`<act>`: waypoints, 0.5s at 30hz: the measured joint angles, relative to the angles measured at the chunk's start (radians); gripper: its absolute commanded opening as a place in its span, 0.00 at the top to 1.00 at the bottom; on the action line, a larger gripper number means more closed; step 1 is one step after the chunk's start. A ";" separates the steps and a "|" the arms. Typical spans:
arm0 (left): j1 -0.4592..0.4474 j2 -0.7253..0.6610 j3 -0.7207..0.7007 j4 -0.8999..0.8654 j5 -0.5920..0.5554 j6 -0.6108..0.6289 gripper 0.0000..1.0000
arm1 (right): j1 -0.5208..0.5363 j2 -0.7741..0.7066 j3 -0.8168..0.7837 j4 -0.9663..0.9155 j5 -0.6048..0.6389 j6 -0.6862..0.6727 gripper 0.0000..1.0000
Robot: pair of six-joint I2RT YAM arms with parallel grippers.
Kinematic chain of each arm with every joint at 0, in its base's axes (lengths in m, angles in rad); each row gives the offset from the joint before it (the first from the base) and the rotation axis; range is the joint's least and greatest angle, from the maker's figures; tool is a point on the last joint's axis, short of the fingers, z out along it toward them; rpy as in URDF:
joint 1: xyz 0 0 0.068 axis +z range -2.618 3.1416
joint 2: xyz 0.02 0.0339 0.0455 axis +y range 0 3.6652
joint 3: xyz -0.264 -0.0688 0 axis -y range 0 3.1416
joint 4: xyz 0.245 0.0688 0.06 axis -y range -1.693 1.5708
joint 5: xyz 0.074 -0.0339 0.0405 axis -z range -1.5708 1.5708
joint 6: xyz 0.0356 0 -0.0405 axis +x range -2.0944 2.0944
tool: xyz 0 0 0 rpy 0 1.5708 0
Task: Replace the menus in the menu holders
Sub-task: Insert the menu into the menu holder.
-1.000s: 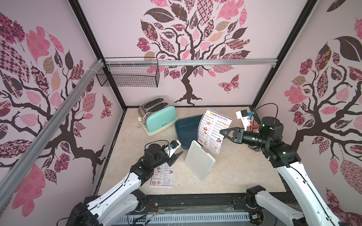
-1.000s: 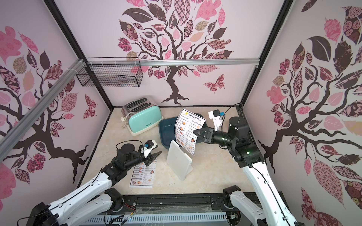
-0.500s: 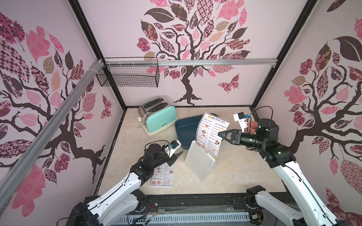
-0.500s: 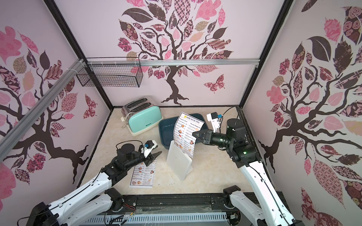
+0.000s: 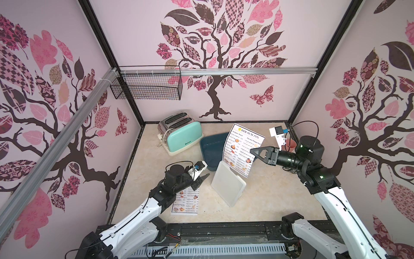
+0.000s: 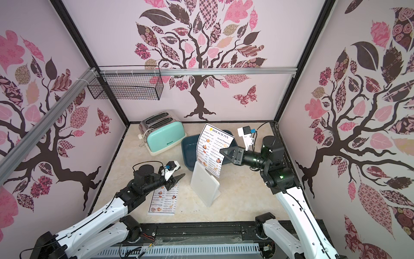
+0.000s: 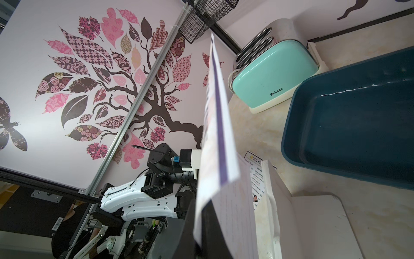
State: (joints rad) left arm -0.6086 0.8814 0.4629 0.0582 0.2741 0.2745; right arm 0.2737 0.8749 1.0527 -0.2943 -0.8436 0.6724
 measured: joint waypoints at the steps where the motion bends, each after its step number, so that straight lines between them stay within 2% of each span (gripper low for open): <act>1: 0.000 0.000 0.000 0.000 0.000 0.002 0.53 | 0.000 0.000 0.000 0.000 0.002 -0.001 1.00; 15: 0.000 0.000 0.000 0.000 0.000 0.010 0.52 | 0.000 0.002 -0.054 -0.042 0.026 -0.045 1.00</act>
State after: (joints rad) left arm -0.6086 0.8814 0.4629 0.0578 0.2741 0.2844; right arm 0.2741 0.8764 0.9989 -0.3359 -0.8177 0.6277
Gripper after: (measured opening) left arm 0.475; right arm 0.040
